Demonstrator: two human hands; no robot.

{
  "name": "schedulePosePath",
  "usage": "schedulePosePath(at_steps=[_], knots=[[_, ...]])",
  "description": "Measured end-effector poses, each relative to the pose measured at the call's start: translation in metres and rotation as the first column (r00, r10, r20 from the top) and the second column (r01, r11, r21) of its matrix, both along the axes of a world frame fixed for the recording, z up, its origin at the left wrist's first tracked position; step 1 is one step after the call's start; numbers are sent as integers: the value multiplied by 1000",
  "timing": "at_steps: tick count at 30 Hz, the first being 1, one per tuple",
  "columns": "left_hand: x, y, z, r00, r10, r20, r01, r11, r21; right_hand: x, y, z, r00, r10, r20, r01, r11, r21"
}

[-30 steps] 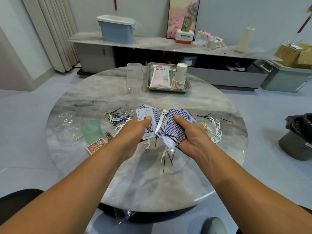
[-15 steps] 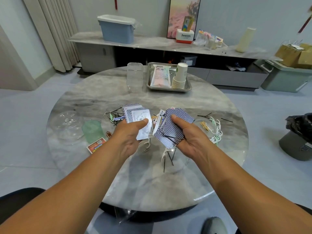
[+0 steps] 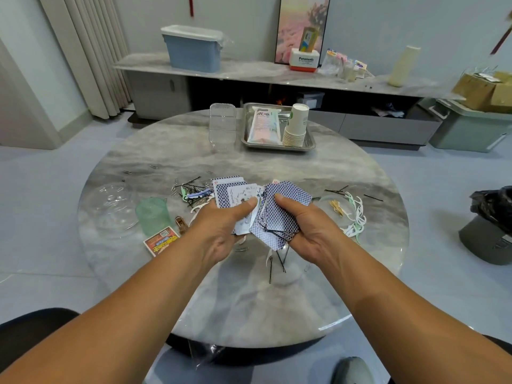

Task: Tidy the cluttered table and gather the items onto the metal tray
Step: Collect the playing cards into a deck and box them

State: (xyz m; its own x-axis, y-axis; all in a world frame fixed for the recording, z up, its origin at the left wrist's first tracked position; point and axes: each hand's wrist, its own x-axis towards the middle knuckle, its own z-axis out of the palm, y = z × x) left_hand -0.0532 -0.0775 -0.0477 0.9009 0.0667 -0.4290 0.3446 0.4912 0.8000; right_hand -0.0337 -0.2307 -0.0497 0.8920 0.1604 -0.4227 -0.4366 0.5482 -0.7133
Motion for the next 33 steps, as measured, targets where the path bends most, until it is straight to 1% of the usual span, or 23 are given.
schedulePosePath(at_steps=[3,4,5,7,9,11,14,16,19,22,23,27,28,29,31,33], knots=[[-1,-2,6,999,-38,-14,36,993,-114,0,-1,-3,999,-34,-20,34,999,-19],[-1,-3,7,999,-36,-11,35,991,-127,1,-2,-3,998,-39,-40,39,999,-10],[0,-5,7,1000,-28,4,29,994,-108,1,-3,-2,998,-31,-58,31,1000,0],[0,-6,4,999,-17,46,17,1000,0,-2,-3,-1,997,26,-70,-26,1000,9],[-2,-6,1,997,9,76,-15,996,85,-4,0,-2,996,83,-43,-83,997,-7],[-3,-7,-1,995,52,85,-60,993,98,-6,2,-3,996,83,-16,-84,996,-44],[-2,-9,2,996,76,50,-76,997,-8,-3,0,-3,999,-21,-32,19,998,-64],[1,-9,0,995,73,63,-72,997,-24,-1,-3,-2,997,-58,-44,57,998,-36],[0,-4,-4,988,84,127,-96,992,86,-4,-2,0,999,27,-25,-27,1000,5],[-2,-3,-6,984,90,151,-111,984,140,-9,2,-1,991,131,25,-131,991,-24],[-1,-4,-6,984,94,150,-115,984,136,-9,3,-1,992,124,30,-123,992,-38],[0,-9,-1,990,118,77,-114,992,-44,-3,1,-2,1000,-5,25,6,999,-32],[0,-9,0,992,105,67,-102,993,-55,-2,0,-2,1000,-7,25,8,1000,-17],[0,-10,-1,993,83,85,-83,997,-12,-2,0,-2,1000,10,22,-9,1000,0],[-2,-10,-4,991,52,124,-69,989,130,-5,1,-1,996,83,24,-83,996,12],[-5,-9,-7,989,67,134,-93,976,199,-7,3,-3,989,143,40,-143,990,-16]])
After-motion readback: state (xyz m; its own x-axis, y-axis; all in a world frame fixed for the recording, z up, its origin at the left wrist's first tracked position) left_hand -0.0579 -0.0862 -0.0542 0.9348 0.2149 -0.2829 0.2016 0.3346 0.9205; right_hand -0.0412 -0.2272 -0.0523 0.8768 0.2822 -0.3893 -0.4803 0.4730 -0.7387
